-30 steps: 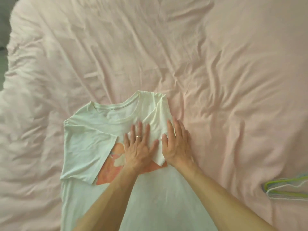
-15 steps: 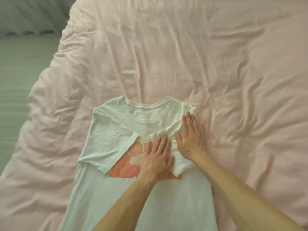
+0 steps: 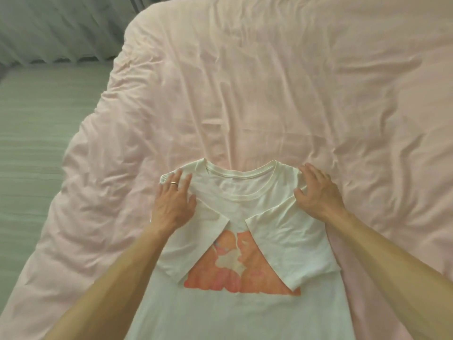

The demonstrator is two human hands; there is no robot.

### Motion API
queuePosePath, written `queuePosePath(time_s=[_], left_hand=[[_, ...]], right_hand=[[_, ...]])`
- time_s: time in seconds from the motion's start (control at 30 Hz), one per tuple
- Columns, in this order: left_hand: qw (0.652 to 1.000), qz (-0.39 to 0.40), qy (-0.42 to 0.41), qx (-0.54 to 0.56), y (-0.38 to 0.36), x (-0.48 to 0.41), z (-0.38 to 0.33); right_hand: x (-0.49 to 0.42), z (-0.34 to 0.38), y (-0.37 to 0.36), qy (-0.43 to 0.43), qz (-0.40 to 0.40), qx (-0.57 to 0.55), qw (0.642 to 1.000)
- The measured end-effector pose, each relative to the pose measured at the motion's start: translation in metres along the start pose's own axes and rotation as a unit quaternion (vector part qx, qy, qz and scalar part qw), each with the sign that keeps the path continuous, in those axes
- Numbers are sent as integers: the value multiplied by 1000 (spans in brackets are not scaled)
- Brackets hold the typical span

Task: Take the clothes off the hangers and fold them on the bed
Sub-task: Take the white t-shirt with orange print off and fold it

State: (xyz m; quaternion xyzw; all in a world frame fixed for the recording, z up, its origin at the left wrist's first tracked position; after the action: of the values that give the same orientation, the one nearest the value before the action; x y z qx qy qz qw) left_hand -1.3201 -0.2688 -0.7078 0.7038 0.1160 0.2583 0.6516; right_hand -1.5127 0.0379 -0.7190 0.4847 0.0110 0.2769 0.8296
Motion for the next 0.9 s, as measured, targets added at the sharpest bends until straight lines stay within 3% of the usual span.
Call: queuePosePath(time_s=[0.1,0.3,0.53,0.67,0.9], left_hand=[[997,70,39,9,9,-31,24],[985,170,1,10,19,-66,43],[975,219,-37,3,17,-78,37],[982,165,-85,-20,17,-65,35],[992,-5,-128,12,29,-2,48]], right_hand=[[-16,5,-1,-69,48,-46,995],[-37,14,5,-143,96,-74,982],[-35,23,5,-156,222,51,961],[-17,30,6,-77,185,118,973],[50,35,26,-33,95,63,993]])
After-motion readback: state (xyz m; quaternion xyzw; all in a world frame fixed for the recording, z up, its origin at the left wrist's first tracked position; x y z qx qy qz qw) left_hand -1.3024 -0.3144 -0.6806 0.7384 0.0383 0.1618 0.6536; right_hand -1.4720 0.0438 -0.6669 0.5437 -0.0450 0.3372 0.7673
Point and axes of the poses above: each hand's wrist, its own x-axis away from the middle knuckle, its own y-axis out of the back of the hand, z = x × y, the point moved 3 cm from there along -x, towards the middle knuckle, and after that the axes turned 9 degrees about -x, right-handed, at the moved point
